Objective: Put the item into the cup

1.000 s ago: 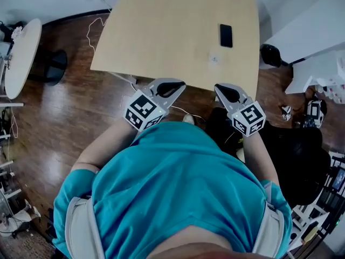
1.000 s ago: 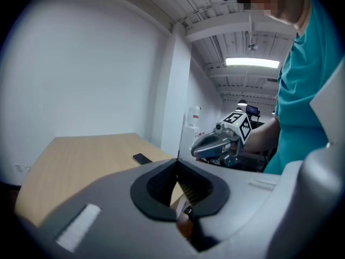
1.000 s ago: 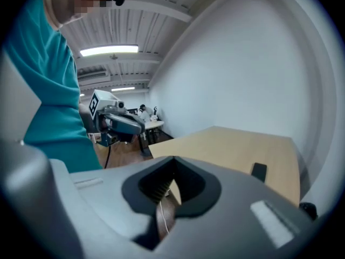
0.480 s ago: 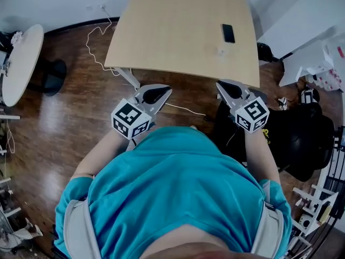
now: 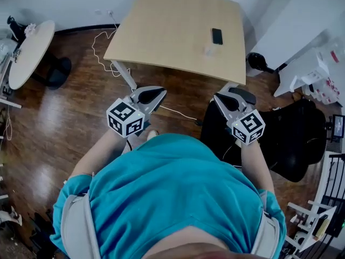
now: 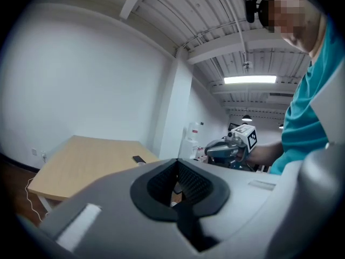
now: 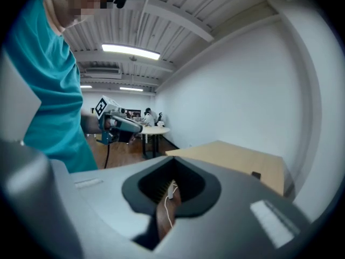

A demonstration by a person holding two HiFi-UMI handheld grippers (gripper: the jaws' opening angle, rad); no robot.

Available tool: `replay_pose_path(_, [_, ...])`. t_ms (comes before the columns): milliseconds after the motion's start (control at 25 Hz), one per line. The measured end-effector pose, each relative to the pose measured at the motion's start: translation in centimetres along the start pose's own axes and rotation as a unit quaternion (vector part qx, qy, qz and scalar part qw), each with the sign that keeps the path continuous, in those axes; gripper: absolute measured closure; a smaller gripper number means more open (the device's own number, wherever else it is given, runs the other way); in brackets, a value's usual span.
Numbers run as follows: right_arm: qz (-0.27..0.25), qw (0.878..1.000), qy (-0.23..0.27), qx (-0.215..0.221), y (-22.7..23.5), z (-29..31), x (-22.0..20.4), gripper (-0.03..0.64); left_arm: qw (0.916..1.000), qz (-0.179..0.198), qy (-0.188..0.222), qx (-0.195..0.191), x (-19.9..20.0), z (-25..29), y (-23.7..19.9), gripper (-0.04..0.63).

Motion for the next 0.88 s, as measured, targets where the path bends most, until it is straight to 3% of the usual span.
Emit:
replay_pose_path(160, [0.002, 1.000, 0.000, 0.029, -1.4, -5.5, -2.5, 0.615, 1.0000, -0.004, 0.008, -0.001, -1.0, 2.7, 6.3, 0.592])
replay_pose_path(360, [0.051, 0.997, 0.007, 0.055, -3.1, -11.0, -4.5, 0.615, 0.9998, 0.015, -0.012, 0.004, -1.7, 3.5, 12.5, 0.592])
replay_pose_path(640, [0.053, 0.996, -0.002, 0.079, -6.7, -13.2, -5.4, 0.615, 0.9993, 0.020, -0.002, 0.031, -1.6, 0.2, 14.7, 0.592])
replay_pose_path(880, [0.045, 0.997, -0.011, 0.066, -10.0, -12.1, -4.7, 0.615, 0.9990, 0.033, 0.005, 0.030, -2.2, -4.2, 14.6, 0.592])
Point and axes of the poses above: the fingertips, and each gripper's own axes: z forward along the fingers, y to its right, x out of its top, the point moved 3 cm from there along -z, backward along the fingers, and after that the axes turned 14 degrees about -x, right-handed, at the moved point
